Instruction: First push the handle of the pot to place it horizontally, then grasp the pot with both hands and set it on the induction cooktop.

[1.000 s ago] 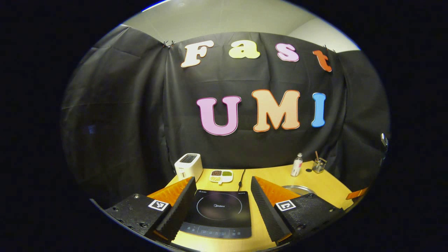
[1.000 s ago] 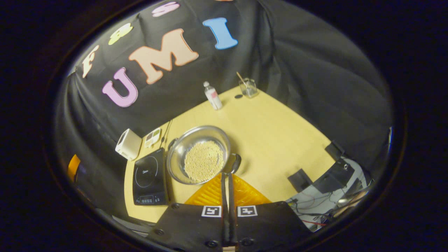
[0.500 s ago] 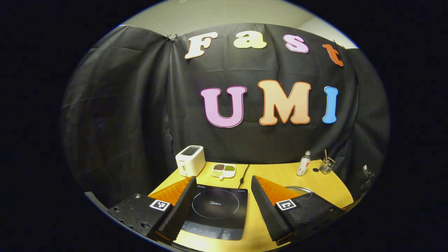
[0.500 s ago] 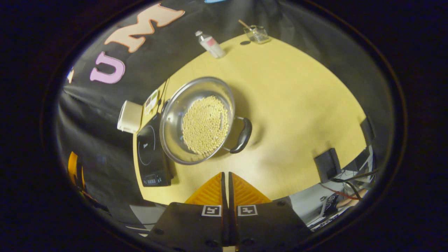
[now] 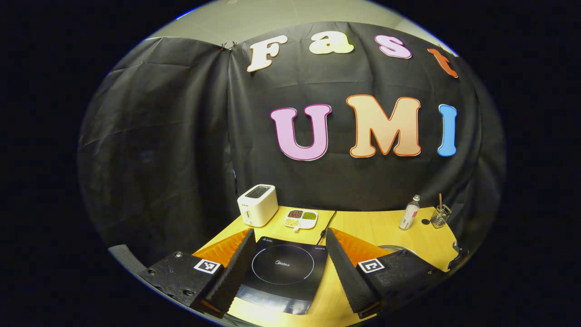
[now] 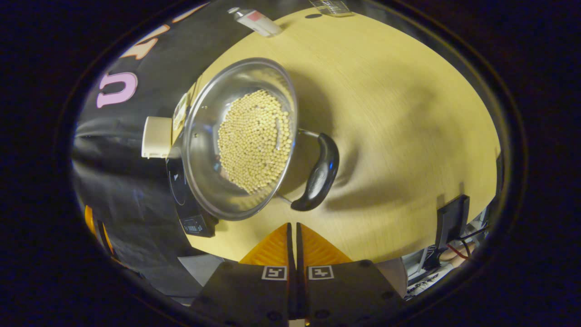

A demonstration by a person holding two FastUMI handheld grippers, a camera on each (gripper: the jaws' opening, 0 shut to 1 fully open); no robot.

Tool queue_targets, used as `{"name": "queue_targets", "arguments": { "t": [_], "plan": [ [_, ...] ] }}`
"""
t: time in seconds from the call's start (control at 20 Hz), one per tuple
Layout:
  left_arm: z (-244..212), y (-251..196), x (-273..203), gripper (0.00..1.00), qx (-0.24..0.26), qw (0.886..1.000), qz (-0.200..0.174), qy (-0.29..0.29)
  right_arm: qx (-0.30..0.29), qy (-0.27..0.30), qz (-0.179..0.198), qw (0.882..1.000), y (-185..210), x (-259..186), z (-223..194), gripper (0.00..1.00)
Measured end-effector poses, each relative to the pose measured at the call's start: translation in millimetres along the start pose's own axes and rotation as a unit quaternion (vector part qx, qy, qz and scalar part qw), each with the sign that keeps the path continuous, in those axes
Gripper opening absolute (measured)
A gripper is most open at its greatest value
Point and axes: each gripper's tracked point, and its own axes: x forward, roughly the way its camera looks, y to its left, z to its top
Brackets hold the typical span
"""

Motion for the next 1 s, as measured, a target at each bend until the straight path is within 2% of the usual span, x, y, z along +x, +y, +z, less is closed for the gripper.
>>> {"name": "queue_targets", "arguments": {
  "t": [0.15, 0.2, 0.35, 0.4, 0.65, 0.8, 0.85, 1.0],
  "plan": [
    [-6.8, -10.6, 4.0, 0.94, -0.015, 1.0, 0.008, 0.016, 0.016, 0.009, -0.002, 1.0, -4.8, 5.6, 13.0, 0.0],
    [-8.0, -12.1, 4.6, 0.94, -0.016, 1.0, 0.012, 0.02, 0.021, 0.013, -0.003, 1.0, -6.0, 5.5, 14.5, 0.03],
    [-9.1, -13.7, 5.1, 0.94, -0.017, 0.999, 0.026, 0.023, 0.031, -0.003, -0.011, 0.999, -16.2, 0.1, 33.6, 0.0],
    [-9.6, -14.2, 4.8, 0.94, -0.018, 0.999, 0.028, 0.024, 0.034, -0.011, -0.013, 0.999, -19.0, -2.0, 41.0, 0.03],
    [-16.6, -16.8, 4.8, 0.95, -0.014, 0.999, 0.034, 0.037, 0.034, -0.042, -0.018, 0.998, -30.2, -7.0, 81.2, 0.03],
    [-19.6, -18.5, 10.4, 0.94, -0.013, 0.998, 0.036, 0.044, 0.045, -0.048, -0.014, 0.998, -32.7, -11.0, 92.4, 0.03],
    [-21.5, -20.7, 12.0, 0.92, -0.015, 0.998, 0.035, 0.047, 0.049, -0.049, -0.012, 0.998, -32.2, -9.5, 97.8, 0.0],
    [-26.4, -23.7, 20.0, 0.95, -0.014, 0.998, 0.034, 0.056, 0.058, -0.049, -0.011, 0.997, -32.6, -5.6, 105.9, 0.03]
  ]
}}
